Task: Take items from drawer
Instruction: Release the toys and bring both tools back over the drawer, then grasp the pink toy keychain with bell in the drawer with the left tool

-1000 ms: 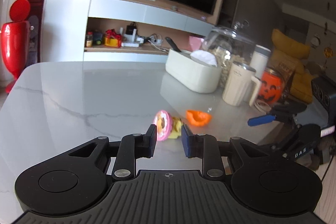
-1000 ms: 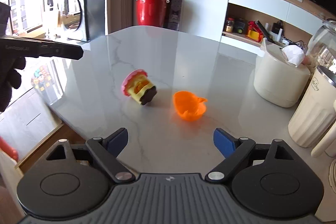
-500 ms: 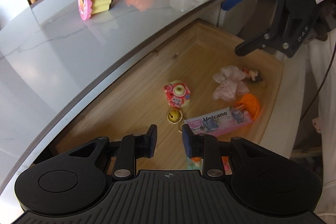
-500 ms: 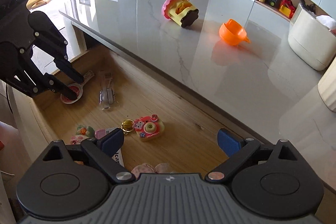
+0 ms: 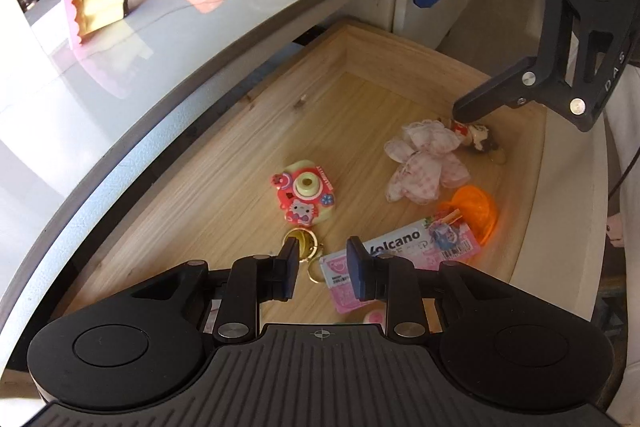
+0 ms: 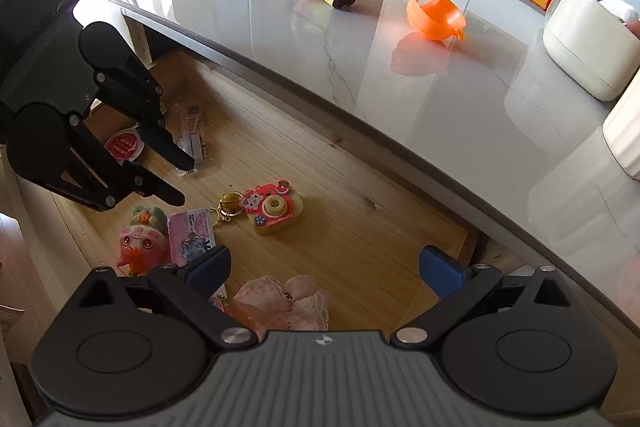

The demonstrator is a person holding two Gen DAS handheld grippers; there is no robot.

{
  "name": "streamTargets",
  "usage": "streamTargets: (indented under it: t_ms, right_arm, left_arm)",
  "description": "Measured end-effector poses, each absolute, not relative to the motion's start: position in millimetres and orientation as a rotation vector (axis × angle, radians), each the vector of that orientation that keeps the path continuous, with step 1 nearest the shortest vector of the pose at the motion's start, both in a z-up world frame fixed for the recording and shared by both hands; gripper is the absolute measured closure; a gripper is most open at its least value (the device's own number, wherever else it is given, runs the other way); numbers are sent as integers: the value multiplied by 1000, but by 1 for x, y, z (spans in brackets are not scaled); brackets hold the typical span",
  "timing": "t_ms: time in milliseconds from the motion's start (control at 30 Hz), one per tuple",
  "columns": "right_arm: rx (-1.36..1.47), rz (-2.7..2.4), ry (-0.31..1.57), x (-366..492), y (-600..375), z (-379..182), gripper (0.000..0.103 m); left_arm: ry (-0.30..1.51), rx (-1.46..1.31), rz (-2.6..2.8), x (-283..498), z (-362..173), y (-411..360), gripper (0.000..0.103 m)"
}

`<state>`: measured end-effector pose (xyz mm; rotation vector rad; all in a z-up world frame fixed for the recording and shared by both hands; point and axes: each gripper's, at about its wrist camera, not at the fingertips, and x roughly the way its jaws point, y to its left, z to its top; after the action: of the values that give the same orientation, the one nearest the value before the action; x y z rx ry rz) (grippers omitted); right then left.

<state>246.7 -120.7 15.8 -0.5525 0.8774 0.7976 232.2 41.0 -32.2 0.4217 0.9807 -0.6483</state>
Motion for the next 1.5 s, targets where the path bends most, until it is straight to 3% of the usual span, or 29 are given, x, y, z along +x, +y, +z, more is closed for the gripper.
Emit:
streamTargets:
  t_ms: [567,800,933,1033,1200,1267,1500]
  right_arm:
    - [-465,742,867,247,-151,33,0]
    - [-378,749,844,246,-173,48,0]
    - [-357,733,852,247,-177,49,0]
    - [-347,733,851,247,-180,50,0]
    - [-347,739,853,248,-178,48,0]
    - [-347,744,852,248,-177,48,0]
    - [-350,733,858,249,-178,47,0]
  left_arm:
    - [1010,538,-402,276,-81,-32,71]
    - [1010,392,-400,284,-86,-27,76]
    - [1032,301,-349,290,-87,-17,65]
    - [1024,328,-290,289,-87,-15,65]
    - [1067,189,-371,293,-89,-6,73]
    - [1090,106,-520,292,-90,-5,57]
    - [1059,272,-552,276,-82,-12,63]
